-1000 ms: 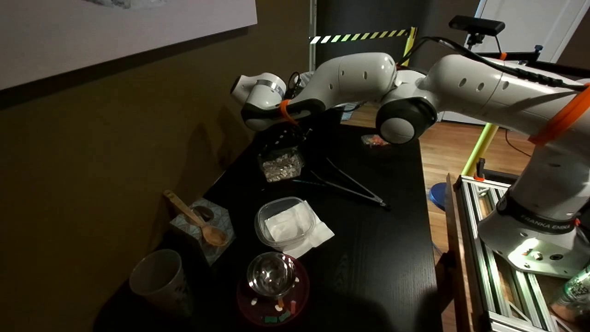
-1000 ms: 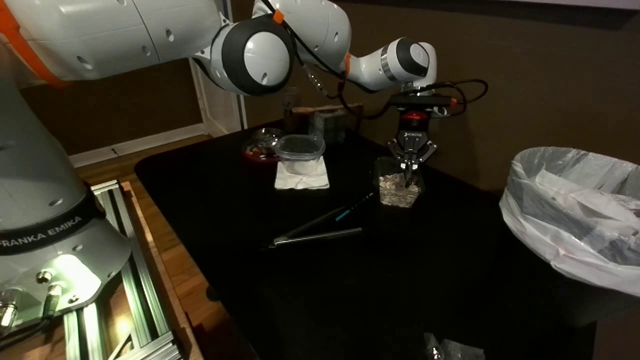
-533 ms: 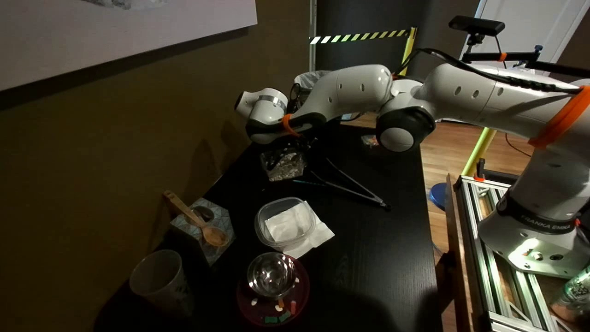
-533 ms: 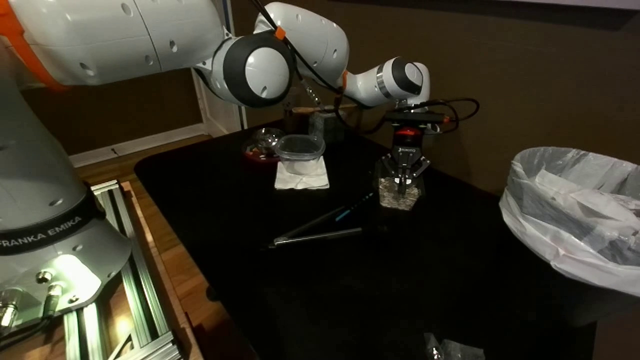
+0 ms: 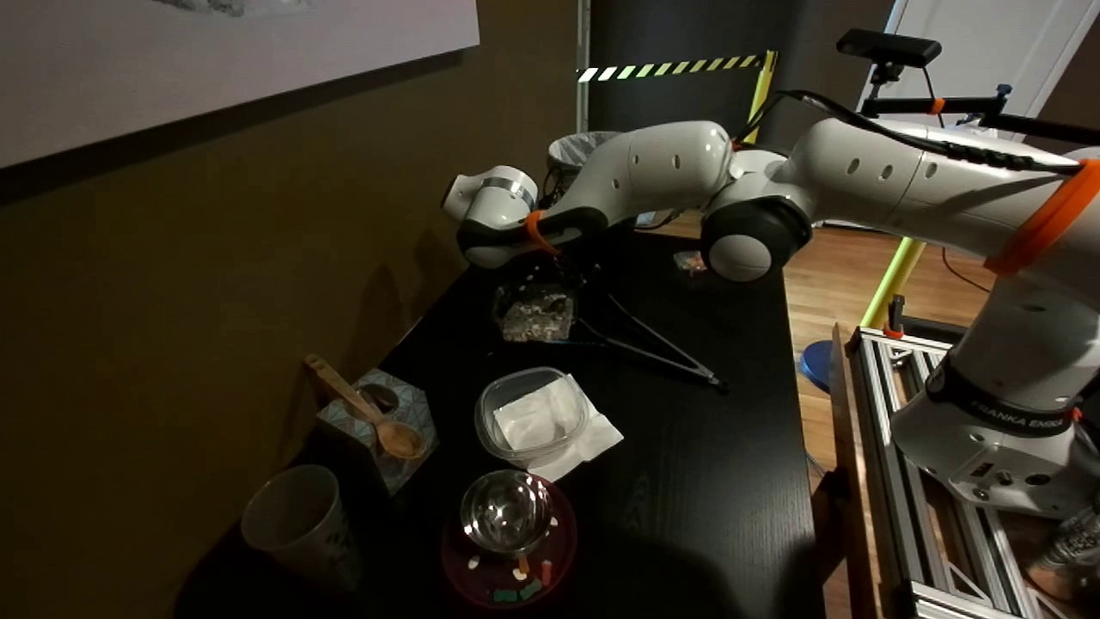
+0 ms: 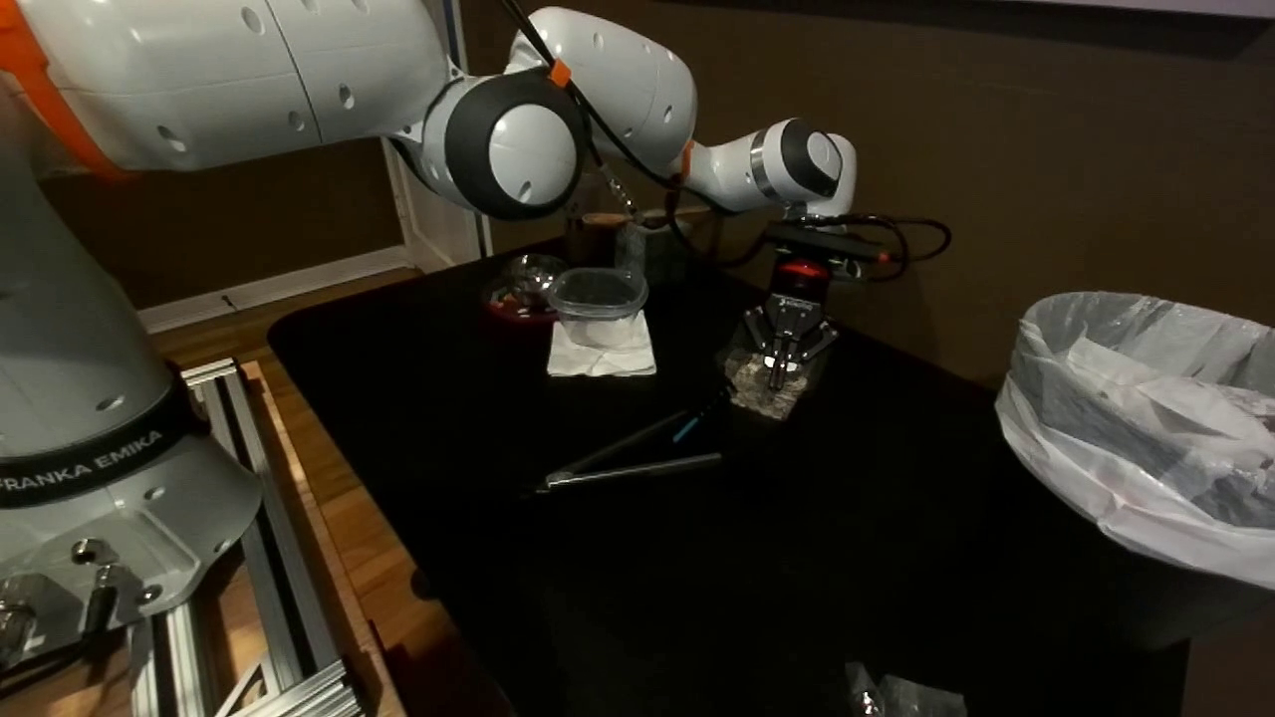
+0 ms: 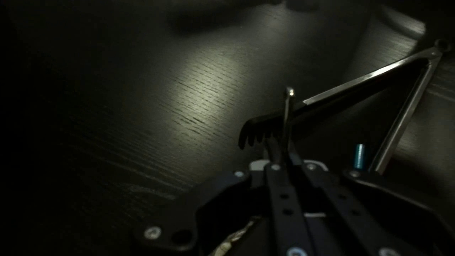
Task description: Use the spoon to transfer some contents from the right bowl to the silver bowl
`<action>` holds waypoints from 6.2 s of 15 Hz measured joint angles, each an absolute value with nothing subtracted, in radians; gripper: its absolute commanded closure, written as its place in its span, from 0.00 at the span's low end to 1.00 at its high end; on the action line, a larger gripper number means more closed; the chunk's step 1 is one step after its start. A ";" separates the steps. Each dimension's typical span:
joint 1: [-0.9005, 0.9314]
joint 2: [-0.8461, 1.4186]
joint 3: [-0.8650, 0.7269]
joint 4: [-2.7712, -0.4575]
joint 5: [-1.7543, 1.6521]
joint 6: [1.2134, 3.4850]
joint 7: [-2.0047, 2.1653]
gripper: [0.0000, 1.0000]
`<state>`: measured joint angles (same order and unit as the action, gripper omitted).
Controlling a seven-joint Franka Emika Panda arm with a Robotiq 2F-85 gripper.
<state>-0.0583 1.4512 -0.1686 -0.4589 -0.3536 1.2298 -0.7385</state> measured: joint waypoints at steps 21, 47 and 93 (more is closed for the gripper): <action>-0.015 1.479 -0.131 -0.459 -0.315 1.070 -0.693 0.99; 0.013 1.484 -0.059 -0.504 -0.313 0.848 -0.938 0.99; 0.048 1.325 0.064 -0.613 -0.127 0.904 -1.262 0.99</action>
